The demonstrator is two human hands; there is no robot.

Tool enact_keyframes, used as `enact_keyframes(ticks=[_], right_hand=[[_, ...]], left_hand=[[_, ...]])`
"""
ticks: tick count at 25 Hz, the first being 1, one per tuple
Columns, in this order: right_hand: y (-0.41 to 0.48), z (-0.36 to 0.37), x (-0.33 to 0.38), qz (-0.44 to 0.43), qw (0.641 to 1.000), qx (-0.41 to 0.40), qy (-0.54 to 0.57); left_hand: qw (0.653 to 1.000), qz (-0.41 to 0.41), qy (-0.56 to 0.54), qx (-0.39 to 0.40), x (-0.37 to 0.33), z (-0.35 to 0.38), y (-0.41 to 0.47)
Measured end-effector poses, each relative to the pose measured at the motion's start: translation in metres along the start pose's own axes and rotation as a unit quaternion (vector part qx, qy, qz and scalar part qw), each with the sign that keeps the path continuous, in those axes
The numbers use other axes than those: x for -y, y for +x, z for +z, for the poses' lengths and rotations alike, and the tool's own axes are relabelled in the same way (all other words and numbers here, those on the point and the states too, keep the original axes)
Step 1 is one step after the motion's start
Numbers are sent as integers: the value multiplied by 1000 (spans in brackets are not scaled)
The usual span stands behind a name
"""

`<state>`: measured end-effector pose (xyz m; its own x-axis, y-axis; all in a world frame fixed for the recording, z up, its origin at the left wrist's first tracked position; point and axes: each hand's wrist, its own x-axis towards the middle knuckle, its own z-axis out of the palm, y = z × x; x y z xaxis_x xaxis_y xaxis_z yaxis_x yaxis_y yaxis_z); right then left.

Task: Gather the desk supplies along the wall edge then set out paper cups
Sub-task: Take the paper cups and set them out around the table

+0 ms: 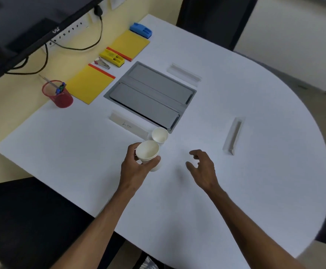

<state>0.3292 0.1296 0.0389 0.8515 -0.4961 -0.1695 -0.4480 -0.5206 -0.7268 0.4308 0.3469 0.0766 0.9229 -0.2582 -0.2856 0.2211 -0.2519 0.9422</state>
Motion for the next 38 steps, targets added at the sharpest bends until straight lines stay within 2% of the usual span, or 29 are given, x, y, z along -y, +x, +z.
enact_keyframes(ticks=[4,7,16,25,31,38], right_hand=[[-57,-59,-14,-17,998,38,-40],[-110,-102,-36,-14,996,27,-78],[-307,-214,-131,65,989,-76,-108],[-499,-319,-212,175,952,-226,-109],[-559,-382,-267,246,923,-284,-88],[-553,-499,-373,275,911,-297,-82]], left_hand=[[997,25,16,68,-18,41,-42],[991,49,32,121,-27,81,-83],[958,134,53,248,-26,196,-254],[887,186,69,418,-40,350,-413],[823,220,86,516,-59,452,-478],[803,237,65,544,-80,616,-518]])
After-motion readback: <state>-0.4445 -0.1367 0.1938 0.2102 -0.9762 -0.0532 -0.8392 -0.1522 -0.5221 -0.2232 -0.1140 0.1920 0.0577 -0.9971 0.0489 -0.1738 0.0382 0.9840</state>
